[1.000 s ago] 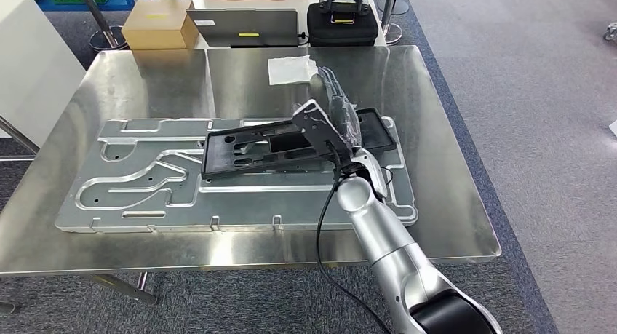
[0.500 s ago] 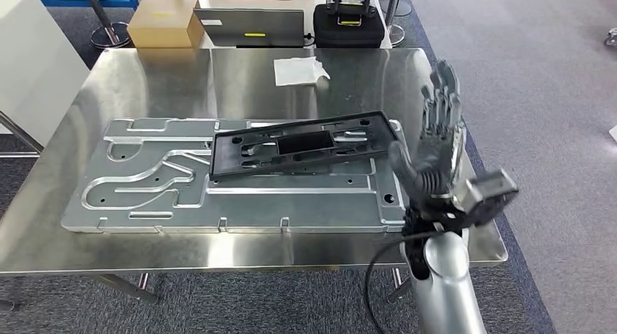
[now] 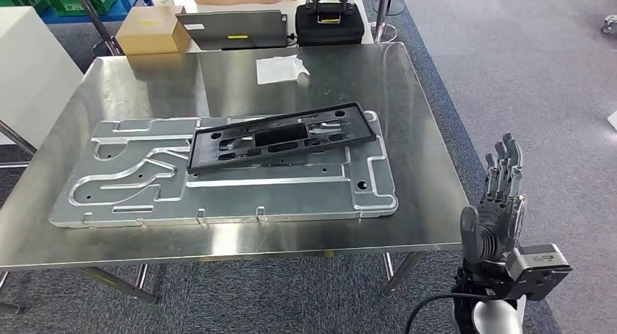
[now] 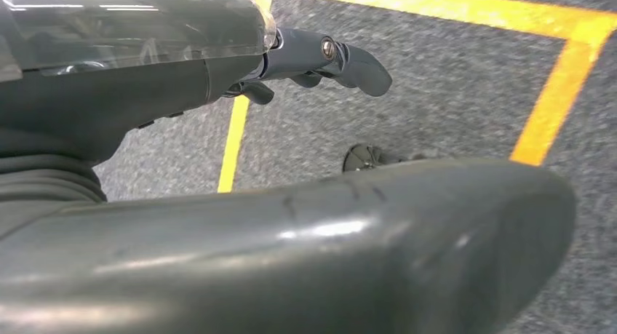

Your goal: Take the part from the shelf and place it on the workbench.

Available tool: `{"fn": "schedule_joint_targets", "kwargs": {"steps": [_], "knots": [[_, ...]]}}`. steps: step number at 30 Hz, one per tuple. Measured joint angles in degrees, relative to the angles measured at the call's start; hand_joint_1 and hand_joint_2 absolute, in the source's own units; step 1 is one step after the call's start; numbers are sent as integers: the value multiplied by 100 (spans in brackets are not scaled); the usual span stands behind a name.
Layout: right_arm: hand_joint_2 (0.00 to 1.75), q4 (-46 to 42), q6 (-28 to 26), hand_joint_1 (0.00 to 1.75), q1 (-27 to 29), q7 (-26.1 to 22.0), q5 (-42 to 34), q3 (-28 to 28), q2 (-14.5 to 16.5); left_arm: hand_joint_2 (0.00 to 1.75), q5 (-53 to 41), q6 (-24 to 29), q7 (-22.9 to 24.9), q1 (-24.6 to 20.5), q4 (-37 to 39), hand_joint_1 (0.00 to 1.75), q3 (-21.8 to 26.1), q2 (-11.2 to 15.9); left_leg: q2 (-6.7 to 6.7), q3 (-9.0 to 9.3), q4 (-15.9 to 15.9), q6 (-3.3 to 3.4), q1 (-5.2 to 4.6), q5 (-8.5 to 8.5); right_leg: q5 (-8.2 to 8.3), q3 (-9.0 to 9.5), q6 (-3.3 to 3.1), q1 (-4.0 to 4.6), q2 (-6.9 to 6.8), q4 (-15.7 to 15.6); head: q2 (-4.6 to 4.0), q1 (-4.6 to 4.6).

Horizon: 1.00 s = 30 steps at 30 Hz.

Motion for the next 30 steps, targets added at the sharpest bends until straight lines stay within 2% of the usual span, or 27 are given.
{"fn": "schedule_joint_targets", "kwargs": {"steps": [1, 2, 3, 4, 5, 7, 8, 9, 11, 13, 14, 15, 17, 18, 19, 20, 21, 22, 23, 24, 25, 26, 28, 29, 30], "knots": [[0, -14, -1, 0, 63, 4, -17, -53, -2, 0, 16, 5, -1, -2, 0, 0, 10, -4, 3, -97, 361, 5, -7, -317, 52, -70, -36, 23, -7, 3, 0, -1], [0, -23, 1, 0, 130, 5, -43, -110, -3, 0, 32, 13, -1, -3, 0, 0, 19, -9, 2, -165, 719, 12, -15, -558, 102, -141, -58, 48, -16, 8, 0, -1], [0, -26, 8, 0, 196, 7, -73, -169, -4, 0, 47, 23, -1, -5, 0, 0, 28, -14, 2, -172, 971, 23, -26, -665, 153, -215, -68, 76, -23, 13, 0, -1], [0, -27, 21, 0, 248, 8, -102, -229, -4, 0, 56, 35, -1, -6, 0, 0, 38, -20, 2, -99, 1062, 44, -40, -644, 204, -288, -76, 102, -29, 20, 0, -1], [0, -27, 34, 0, 285, 9, -127, -281, -4, 0, 65, 47, -1, -8, 0, 0, 47, -26, 2, 67, 964, 79, -60, -523, 255, -357, -79, 128, -30, 25, 0, -1], [0, -27, 53, 0, 326, 16, -147, -385, -4, 0, 79, 63, -3, -23, -1, 0, 61, -35, 2, 619, 310, 197, -124, -274, 353, -466, -73, 161, -27, 32, 0, -1], [0, -28, 43, 0, 349, 24, -116, -443, -4, 0, 82, 66, -7, -36, -1, 0, 63, -39, 20, 908, -116, 253, -158, -254, 400, -498, -59, 171, -41, 36, 0, -1], [0, -30, 20, 0, 377, 34, -46, -504, -3, 0, 82, 64, -11, -49, -2, 0, 65, -45, 35, 1104, -432, 298, -192, -273, 445, -510, -35, 171, -61, 30, 0, 0], [0, -35, -44, 0, 442, 59, 167, -619, 3, 0, 80, 62, -19, -68, -2, 0, 66, -63, 57, 1229, -726, 357, -235, -306, 541, -507, 39, 152, -114, -3, 0, -2], [0, -44, -77, 0, 507, 82, 343, -708, 22, 0, 76, 61, -24, -62, -2, 0, 68, -86, 32, 1167, -778, 424, -230, -170, 560, -521, 116, 136, -123, -25, 0, -3], [0, -50, -83, 0, 542, 91, 403, -754, 31, 0, 67, 56, -27, -58, -2, 0, 69, -97, 18, 1113, -811, 461, -216, -82, 426, -557, 145, 131, -108, 53, 0, -3], [0, -58, -87, 0, 576, 96, 451, -798, 37, 0, 56, 46, -33, -53, -2, 0, 70, -110, 5, 1043, -838, 489, -203, 6, 183, -623, 170, 124, -86, 245, 0, -3], [0, -67, -95, 0, 637, 103, 518, -874, 45, 0, 34, 15, -44, -46, -2, 0, 70, -126, -27, 874, -838, 519, -201, 149, -411, -792, 207, 104, -55, 904, 0, -3], [0, -68, -96, 0, 664, 104, 539, -901, 53, 0, 28, -2, -48, -42, -2, 0, 70, -131, -53, 782, -827, 513, -202, 217, -575, -847, 223, 99, -51, 1246, 0, -3], [0, -68, -95, 0, 690, 105, 562, -923, 63, 0, 23, -14, -50, -40, -2, 0, 70, -134, -80, 691, -811, 504, -201, 281, -600, -840, 234, 97, -50, 1464, 0, -3], [0, -68, -93, 0, 716, 105, 590, -946, 74, 0, 19, -22, -51, -41, -2, 0, 70, -138, -115, 590, -787, 489, -200, 345, -510, -743, 241, 94, -44, 1515, 0, -3], [0, -69, -90, 0, 739, 107, 626, -967, 83, 0, 15, -25, -51, -42, -2, 0, 70, -144, -156, 493, -757, 471, -196, 398, -347, -532, 238, 89, -23, 1331, 0, -3], [0, -70, -85, 0, 760, 110, 674, -985, 91, 0, 15, -23, -51, -45, -2, 0, 70, -152, -200, 406, -720, 450, -192, 445, -219, -235, 226, 84, 42, 977, 0, -3], [0, -72, -78, 0, 782, 116, 726, -999, 96, 0, 15, -19, -51, -51, -2, 0, 70, -161, -248, 322, -680, 422, -196, 488, -194, 96, 204, 83, 152, 525, 0, -3], [0, -74, -72, 0, 812, 124, 783, -1010, 102, 0, 16, -12, -51, -58, -2, 0, 70, -171, -295, 265, -652, 393, -199, 534, -223, 352, 178, 85, 251, 152, 0, -5], [0, -75, -69, 0, 848, 130, 843, -1022, 109, 0, 19, -7, -50, -64, -2, 0, 70, -179, -344, 227, -636, 360, -201, 581, -285, 511, 152, 91, 320, -107, 0, -7], [0, -73, -68, 0, 880, 136, 904, -1034, 116, 0, 23, -1, -49, -64, -2, 0, 70, -187, -394, 199, -637, 323, -200, 634, -328, 564, 122, 106, 332, -226, 0, -8], [0, -66, -81, 0, 913, 138, 999, -1052, 142, 0, 32, 13, -48, -53, -3, 0, 70, -199, -470, 151, -629, 251, -194, 696, -250, 501, 42, 98, 205, -256, 0, -9], [0, -61, -89, 0, 915, 139, 1029, -1055, 156, 0, 34, 19, -48, -48, -3, 0, 71, -204, -427, 97, -554, 226, -192, 603, -193, 453, -12, 90, 137, -263, 0, -10], [0, -57, -96, 0, 923, 139, 1046, -1056, 169, 0, 34, 25, -48, -48, -4, 0, 71, -208, -341, 21, -372, 203, -190, 398, -131, 393, -57, 77, 61, -277, 0, -11]]}}
